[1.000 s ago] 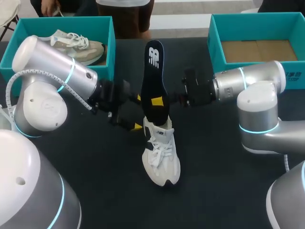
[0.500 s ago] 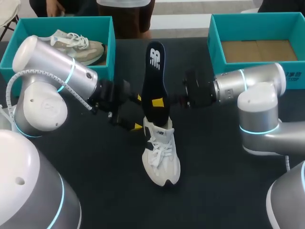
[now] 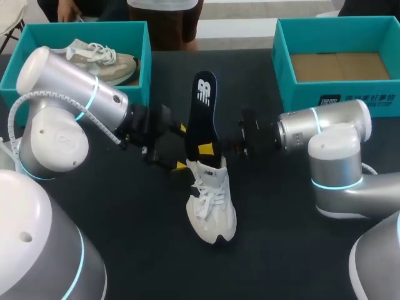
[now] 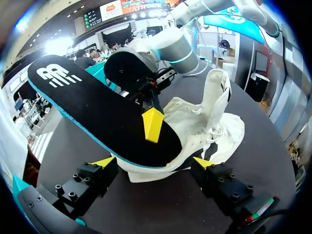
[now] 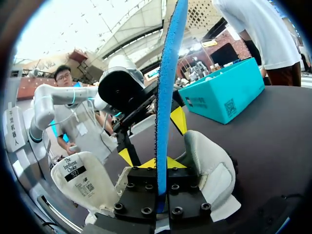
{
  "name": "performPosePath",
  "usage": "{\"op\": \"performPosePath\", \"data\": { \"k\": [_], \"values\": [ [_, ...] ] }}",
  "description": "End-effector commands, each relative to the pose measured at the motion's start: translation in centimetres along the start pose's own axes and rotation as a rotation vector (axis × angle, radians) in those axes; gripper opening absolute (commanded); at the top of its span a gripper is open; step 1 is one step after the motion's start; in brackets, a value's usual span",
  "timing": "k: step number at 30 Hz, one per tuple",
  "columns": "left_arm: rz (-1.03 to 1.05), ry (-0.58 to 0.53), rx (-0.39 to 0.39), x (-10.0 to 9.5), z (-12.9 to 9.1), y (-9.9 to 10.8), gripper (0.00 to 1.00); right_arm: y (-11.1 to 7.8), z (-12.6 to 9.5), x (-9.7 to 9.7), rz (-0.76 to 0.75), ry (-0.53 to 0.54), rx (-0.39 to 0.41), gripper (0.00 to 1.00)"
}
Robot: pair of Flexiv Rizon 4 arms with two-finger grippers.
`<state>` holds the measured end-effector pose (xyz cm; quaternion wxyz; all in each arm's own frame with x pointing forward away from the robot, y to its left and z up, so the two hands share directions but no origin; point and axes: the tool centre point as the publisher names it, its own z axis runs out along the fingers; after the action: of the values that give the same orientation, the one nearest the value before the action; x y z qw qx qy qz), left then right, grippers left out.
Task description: Take the shoe out of the shoebox, open the shoe tongue, remove and reinsert the insole, then place the shoe into the shoebox
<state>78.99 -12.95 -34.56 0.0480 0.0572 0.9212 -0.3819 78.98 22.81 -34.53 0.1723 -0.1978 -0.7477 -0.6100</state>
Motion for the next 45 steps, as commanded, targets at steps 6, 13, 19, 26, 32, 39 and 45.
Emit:
{"op": "performPosePath", "data": {
  "k": [6, 13, 19, 26, 32, 39, 45],
  "values": [
    [0.0, 0.0, -0.004, 0.0, 0.1, -0.1, 1.0, -2.3, 0.0, 1.4, 0.039, 0.004, 0.013, 0.0],
    [0.0, 0.0, -0.004, 0.0, 0.1, -0.1, 1.0, -1.0, -0.5, 1.3, 0.018, -0.006, 0.018, 0.25],
    [0.0, 0.0, -0.004, 0.0, 0.1, -0.1, 1.0, 0.3, -0.6, 1.3, -0.008, -0.013, 0.04, 0.32],
    [0.0, 0.0, -0.004, 0.0, 0.1, -0.1, 1.0, 1.7, -0.6, 1.1, -0.039, -0.015, 0.05, 0.31],
    [0.0, 0.0, -0.004, 0.0, 0.1, -0.1, 1.0, 1.9, -0.6, 0.6, -0.033, 0.014, 0.069, 0.3],
    [0.0, 0.0, -0.004, 0.0, 0.1, -0.1, 1.0, 0.5, -0.3, 0.4, 0.021, 0.072, 0.082, 0.0],
    [0.0, 0.0, -0.004, 0.0, 0.1, -0.1, 1.0, -2.0, -0.2, 1.3, 0.111, 0.097, 0.112, 0.0]
  ]
}}
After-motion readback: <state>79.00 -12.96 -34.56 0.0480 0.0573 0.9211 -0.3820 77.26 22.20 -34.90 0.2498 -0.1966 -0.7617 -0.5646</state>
